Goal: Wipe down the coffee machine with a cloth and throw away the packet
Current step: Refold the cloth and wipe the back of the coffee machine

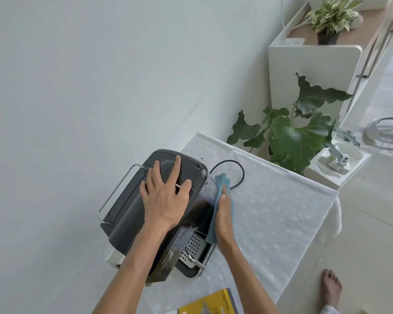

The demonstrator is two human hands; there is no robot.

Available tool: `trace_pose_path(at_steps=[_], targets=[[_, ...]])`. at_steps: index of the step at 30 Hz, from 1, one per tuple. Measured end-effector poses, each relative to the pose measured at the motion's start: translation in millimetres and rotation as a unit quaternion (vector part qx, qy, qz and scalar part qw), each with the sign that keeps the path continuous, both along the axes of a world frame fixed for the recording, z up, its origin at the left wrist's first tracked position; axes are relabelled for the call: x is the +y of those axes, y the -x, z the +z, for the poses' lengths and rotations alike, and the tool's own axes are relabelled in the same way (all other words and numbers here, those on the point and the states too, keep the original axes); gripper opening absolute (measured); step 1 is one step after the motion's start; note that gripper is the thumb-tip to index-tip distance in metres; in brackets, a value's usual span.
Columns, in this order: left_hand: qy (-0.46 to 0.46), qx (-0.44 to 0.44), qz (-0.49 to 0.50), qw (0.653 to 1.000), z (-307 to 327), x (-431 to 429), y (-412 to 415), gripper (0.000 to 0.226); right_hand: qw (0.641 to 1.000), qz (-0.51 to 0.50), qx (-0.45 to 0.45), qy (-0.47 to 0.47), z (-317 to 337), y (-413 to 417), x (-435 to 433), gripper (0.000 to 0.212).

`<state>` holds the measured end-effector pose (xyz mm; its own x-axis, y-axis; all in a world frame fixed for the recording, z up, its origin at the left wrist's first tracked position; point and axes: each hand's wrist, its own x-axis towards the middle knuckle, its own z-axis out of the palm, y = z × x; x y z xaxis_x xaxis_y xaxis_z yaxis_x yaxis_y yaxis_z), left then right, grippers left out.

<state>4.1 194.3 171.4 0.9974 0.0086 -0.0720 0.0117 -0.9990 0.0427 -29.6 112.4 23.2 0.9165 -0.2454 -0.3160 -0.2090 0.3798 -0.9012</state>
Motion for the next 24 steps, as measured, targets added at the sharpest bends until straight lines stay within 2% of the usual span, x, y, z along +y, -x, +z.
trace_pose_path(at_steps=[3,7,13,16,18,19,21,24], targets=[[-0.001,-0.002,0.002,1.000,-1.0,1.3,-2.0,0.064,0.999,0.015,-0.027,-0.007,20.9,12.3,7.1,0.040],[-0.001,-0.003,0.008,1.000,-1.3,1.2,-0.9,0.077,0.996,0.013,-0.074,0.056,24.3,-3.9,-2.7,0.039],[0.006,-0.009,0.010,1.000,-0.7,0.3,0.9,0.079,1.000,-0.012,0.009,-0.019,10.1,8.8,6.0,0.040],[0.005,-0.011,0.013,1.000,-0.9,0.2,0.8,0.079,0.999,-0.005,-0.027,-0.024,30.7,11.2,7.6,0.041],[0.007,-0.007,0.014,1.000,-0.3,-0.1,0.2,0.079,0.999,0.000,-0.043,0.006,20.5,-9.3,-1.6,0.043],[0.010,-0.004,0.015,1.000,-0.2,-0.7,0.5,0.079,0.999,0.016,-0.030,0.007,10.1,-21.9,-9.1,0.046],[0.015,-0.004,0.013,1.000,0.2,-1.0,1.5,0.078,0.995,0.071,0.034,-0.055,-10.0,-42.0,-25.7,0.053],[0.018,-0.008,0.011,1.000,0.7,-1.3,3.5,0.077,0.989,0.076,0.099,-0.082,-18.7,-38.0,-33.9,0.048]])
